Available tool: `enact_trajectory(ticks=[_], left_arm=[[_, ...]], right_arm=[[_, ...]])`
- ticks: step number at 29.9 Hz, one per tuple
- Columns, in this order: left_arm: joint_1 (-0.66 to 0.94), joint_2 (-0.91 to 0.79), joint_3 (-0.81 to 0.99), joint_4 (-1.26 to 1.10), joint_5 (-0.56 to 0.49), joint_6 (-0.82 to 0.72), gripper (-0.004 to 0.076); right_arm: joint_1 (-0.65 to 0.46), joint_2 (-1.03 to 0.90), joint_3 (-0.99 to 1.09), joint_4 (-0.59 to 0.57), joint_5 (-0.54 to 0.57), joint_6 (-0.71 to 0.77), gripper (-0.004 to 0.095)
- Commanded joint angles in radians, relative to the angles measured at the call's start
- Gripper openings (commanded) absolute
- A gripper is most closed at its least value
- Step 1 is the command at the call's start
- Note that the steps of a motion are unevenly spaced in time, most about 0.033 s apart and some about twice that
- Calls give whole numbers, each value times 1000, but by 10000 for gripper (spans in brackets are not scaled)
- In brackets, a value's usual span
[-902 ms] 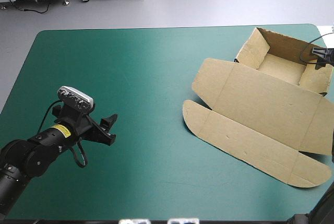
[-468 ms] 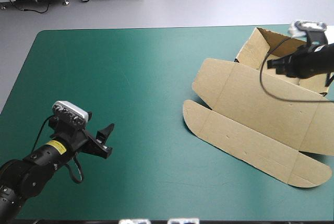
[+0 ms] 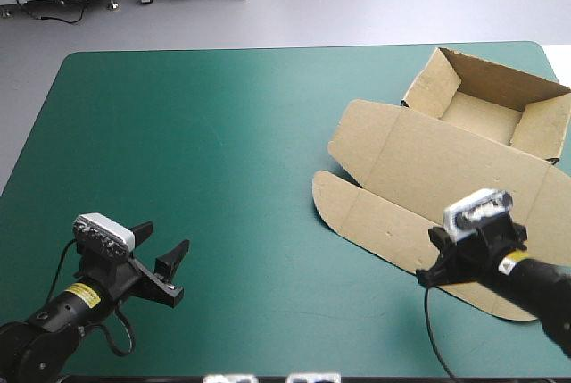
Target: Fold the box
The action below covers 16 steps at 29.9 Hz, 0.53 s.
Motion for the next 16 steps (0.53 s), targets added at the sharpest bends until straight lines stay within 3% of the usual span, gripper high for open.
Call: enact_trajectory(ticks=[1, 6, 7, 16], left_arm=[[-4, 1, 14, -42, -57, 1, 356], [-4, 1, 72, -43, -64, 1, 27], [-4, 1, 79, -43, -68, 2, -1], [-4, 1, 81, -32, -84, 3, -3]], right_arm=[[3, -109, 129, 19, -141, -20, -4], [3, -191, 204, 29, -176, -20, -5], [3, -196, 204, 29, -186, -20, -5], [26, -192, 208, 23, -187, -20, -9]])
